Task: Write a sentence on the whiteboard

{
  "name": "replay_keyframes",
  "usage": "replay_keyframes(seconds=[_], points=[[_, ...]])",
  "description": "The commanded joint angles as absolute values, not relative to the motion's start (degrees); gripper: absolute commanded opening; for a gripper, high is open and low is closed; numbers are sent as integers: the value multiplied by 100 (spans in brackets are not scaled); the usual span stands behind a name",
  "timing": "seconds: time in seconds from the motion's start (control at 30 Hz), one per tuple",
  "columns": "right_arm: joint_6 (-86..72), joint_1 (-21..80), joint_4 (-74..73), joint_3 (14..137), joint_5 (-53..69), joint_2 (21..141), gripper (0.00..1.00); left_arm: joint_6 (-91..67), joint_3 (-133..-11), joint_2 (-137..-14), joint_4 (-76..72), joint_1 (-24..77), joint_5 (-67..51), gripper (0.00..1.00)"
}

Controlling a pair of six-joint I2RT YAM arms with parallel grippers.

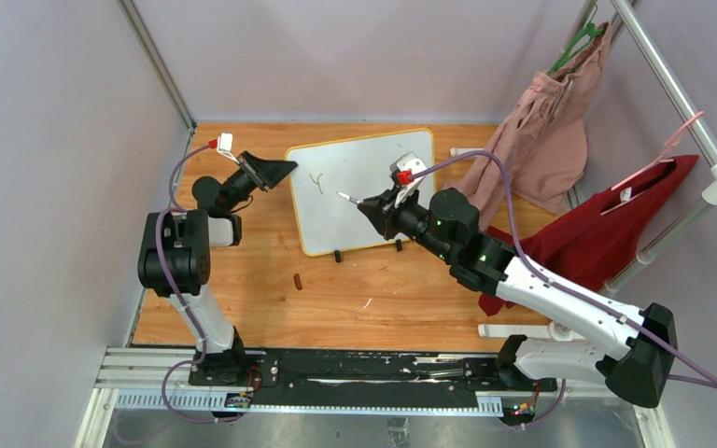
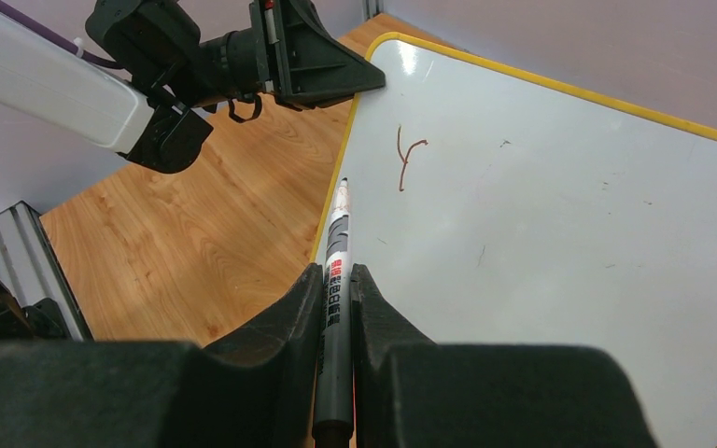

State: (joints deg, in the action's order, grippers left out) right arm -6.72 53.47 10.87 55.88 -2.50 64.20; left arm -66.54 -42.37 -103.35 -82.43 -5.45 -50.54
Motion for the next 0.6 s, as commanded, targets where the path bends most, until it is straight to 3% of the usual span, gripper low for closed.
replay_keyframes(seconds=[0.0, 0.2, 0.57], points=[[-733, 5285, 1424, 5775, -233, 6483, 0, -6727, -4151, -10433, -8786, -571, -5177, 21], [-615, 5282, 1848, 5592, -653, 6681, 0, -6640, -4109, -10414, -8800, -569, -5199, 4], [-454, 5282, 2201, 5821, -1182, 7609, 0, -6431, -4021, -10408, -8811, -571, -5217, 0]])
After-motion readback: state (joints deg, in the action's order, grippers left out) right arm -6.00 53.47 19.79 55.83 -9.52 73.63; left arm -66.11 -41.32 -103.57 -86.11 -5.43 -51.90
